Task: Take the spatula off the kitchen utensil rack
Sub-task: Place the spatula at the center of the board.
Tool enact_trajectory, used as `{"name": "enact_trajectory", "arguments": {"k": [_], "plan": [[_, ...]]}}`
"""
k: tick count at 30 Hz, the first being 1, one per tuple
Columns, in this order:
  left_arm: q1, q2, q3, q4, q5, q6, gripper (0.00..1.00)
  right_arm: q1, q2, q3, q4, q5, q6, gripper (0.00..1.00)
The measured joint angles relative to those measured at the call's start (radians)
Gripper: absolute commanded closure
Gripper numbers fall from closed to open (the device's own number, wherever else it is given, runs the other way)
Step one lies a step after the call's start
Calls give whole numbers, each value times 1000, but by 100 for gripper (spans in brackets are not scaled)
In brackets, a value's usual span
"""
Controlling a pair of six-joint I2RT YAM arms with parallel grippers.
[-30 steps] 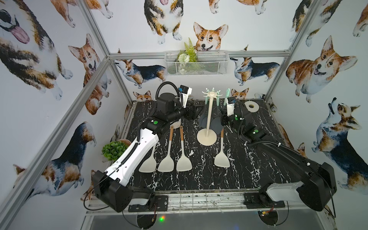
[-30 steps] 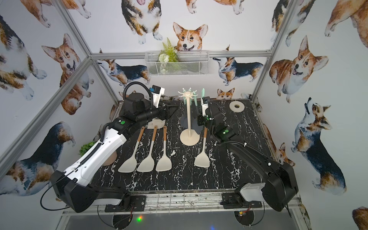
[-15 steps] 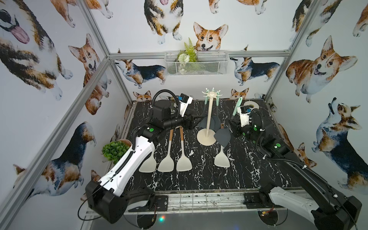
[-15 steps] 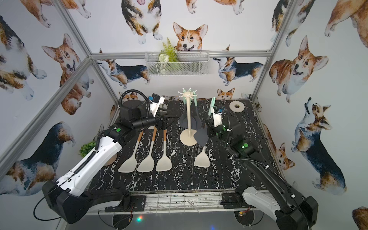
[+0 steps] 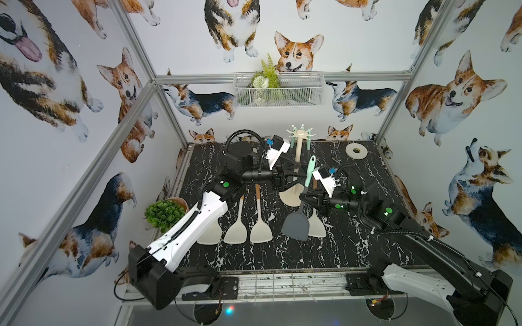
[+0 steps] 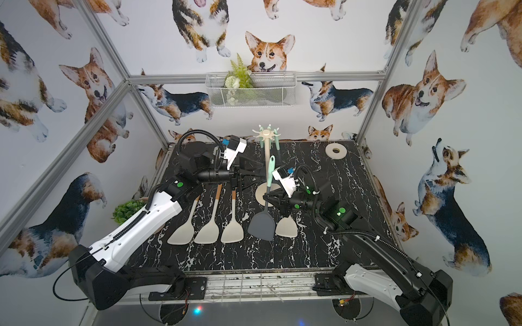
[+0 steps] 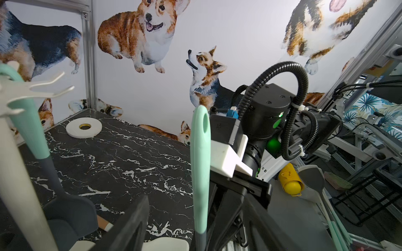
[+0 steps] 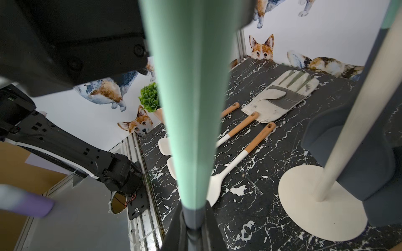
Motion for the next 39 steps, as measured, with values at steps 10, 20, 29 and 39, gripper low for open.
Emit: {"name": "enact_trajectory", "arguments": {"k": [10, 20, 29, 39], "plan": [[-34, 27, -3, -3, 39, -22, 92, 28, 34, 29, -9, 3, -12, 100], [-36, 19, 17, -89, -70, -14, 100, 31, -23, 8, 2, 102, 10, 53], [-35, -55, 40, -240, -430, -29, 100, 84, 3, 41, -22, 385, 108, 54], [-35, -120, -39, -249, -605, -98, 100, 232, 164, 145, -40, 547, 106, 55]]}}
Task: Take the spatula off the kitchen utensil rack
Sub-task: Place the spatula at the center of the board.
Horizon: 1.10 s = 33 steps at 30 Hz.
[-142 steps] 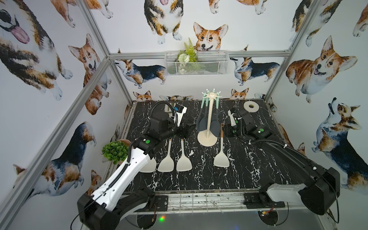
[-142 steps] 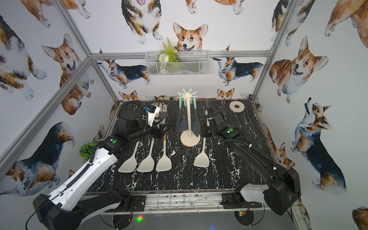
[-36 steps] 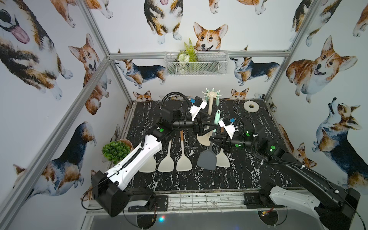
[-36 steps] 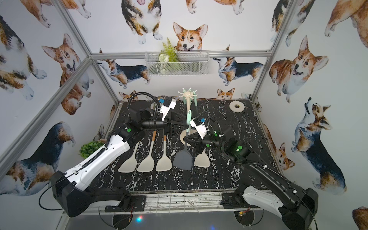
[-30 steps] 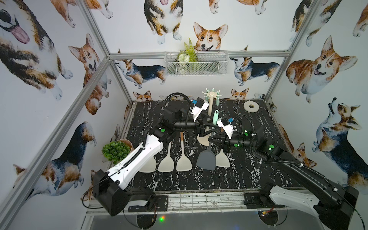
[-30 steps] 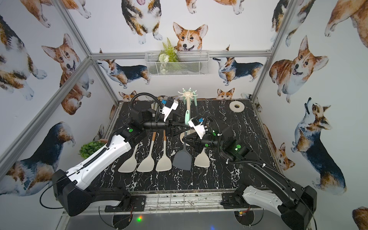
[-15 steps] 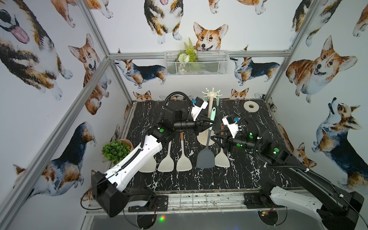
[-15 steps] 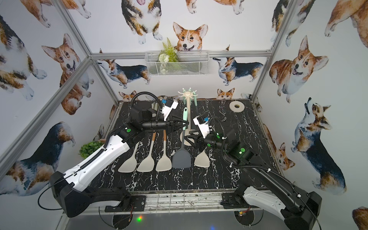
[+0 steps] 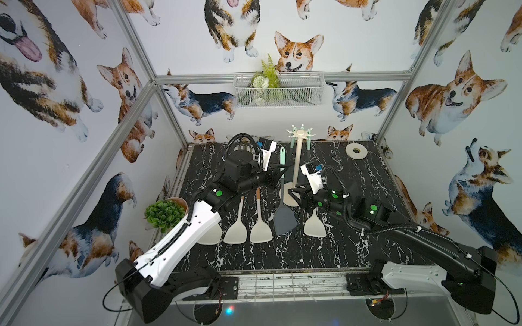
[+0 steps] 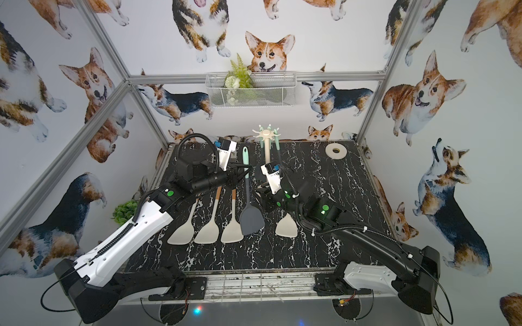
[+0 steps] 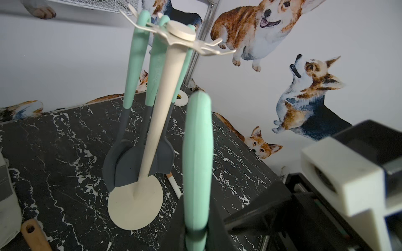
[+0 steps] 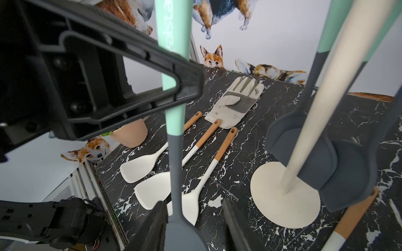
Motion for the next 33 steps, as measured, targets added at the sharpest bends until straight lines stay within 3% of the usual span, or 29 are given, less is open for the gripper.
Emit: {"name": "enact_trajectory", "arguments": {"k": [10, 14, 17, 21, 27, 33], "plan": [[0, -15, -56, 58, -22, -75, 100, 16, 116, 85, 0, 50, 1, 60], [0, -18, -64, 74, -23, -87, 100, 18, 146, 95, -1, 39, 2, 75], [0, -29, -67, 77, -25, -89, 100, 22, 162, 107, 0, 26, 2, 100], [0, -37, -71, 78, -33, -85, 99, 22, 162, 114, -5, 16, -7, 100], [-5, -66, -77, 98, 6, -43, 46, 20, 92, 108, -49, 29, -40, 100], [0, -133, -119, 85, -31, 9, 41, -116, -61, 111, -186, 87, -54, 100]]}}
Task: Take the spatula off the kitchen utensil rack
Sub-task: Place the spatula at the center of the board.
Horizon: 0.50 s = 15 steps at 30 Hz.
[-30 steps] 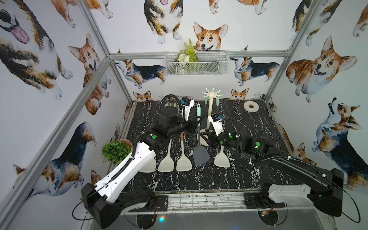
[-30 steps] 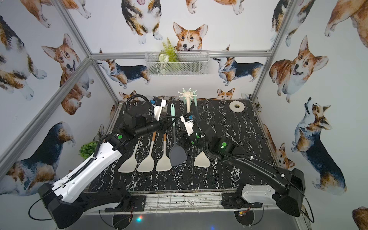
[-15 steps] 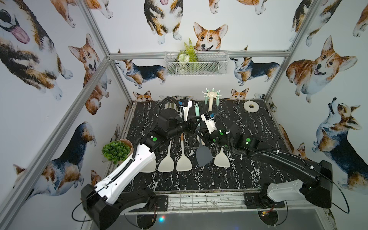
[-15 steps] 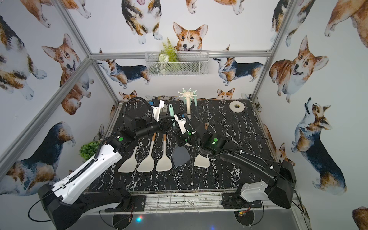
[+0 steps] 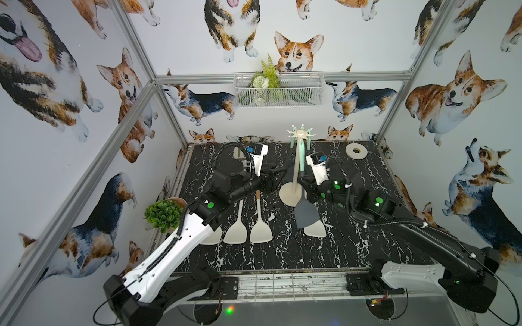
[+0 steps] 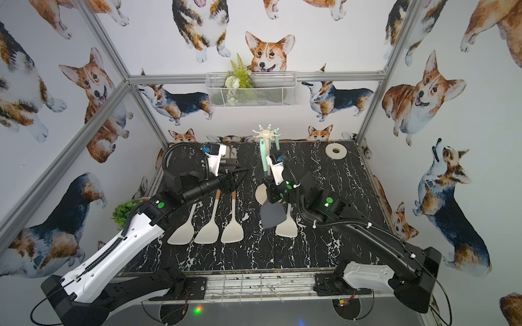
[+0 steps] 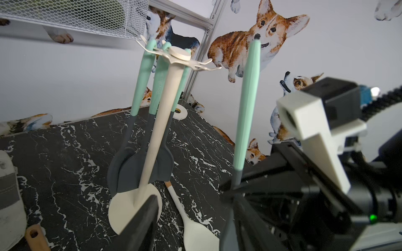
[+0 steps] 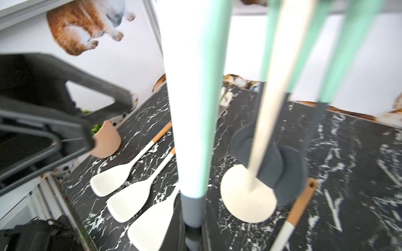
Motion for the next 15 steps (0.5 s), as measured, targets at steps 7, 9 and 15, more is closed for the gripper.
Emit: {"name": "enact_trajectory", "arguments": {"k": [7, 9, 15], "plan": [[4, -8, -36, -5, -22, 37, 40, -327, -161, -56, -173, -44, 3, 100], [6, -8, -45, -6, -22, 41, 40, -439, -139, -115, -237, -64, 20, 100], [14, -14, -65, -14, -22, 57, 39, -545, -2, -217, -323, -170, 54, 100]]}}
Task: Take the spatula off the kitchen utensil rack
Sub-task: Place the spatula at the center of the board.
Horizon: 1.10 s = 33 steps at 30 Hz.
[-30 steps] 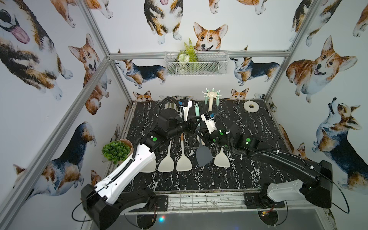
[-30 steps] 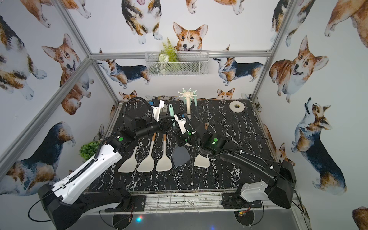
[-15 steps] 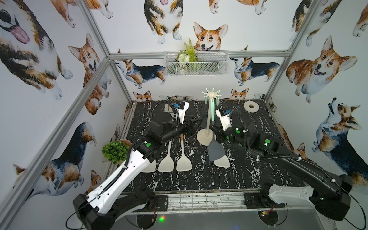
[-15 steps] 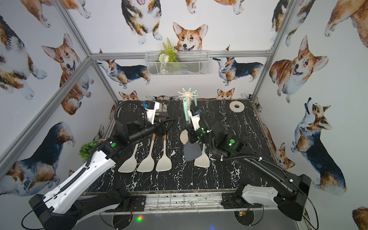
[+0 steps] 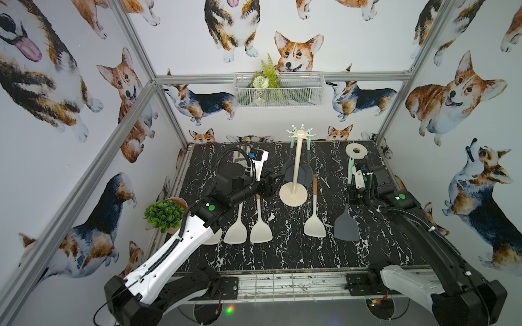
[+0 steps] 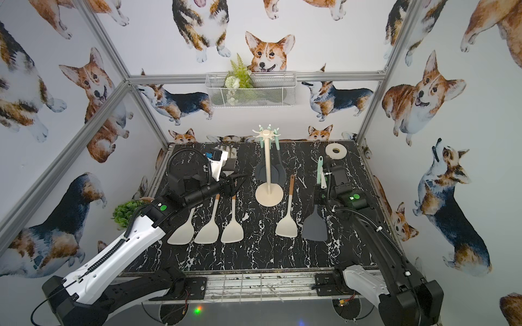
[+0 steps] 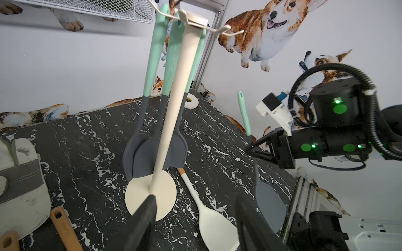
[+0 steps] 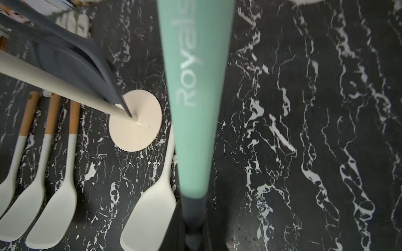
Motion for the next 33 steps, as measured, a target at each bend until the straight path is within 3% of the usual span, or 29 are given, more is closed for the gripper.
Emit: {"name": "enact_trajectory", "arguments": {"k": [11, 33], "plan": [[10, -31, -39, -23, -16, 30, 38, -5, 279, -4, 2, -34, -2, 100], [20, -6, -40, -32, -23, 51, 38, -13, 600, 66, 124, -15, -6, 100]]}}
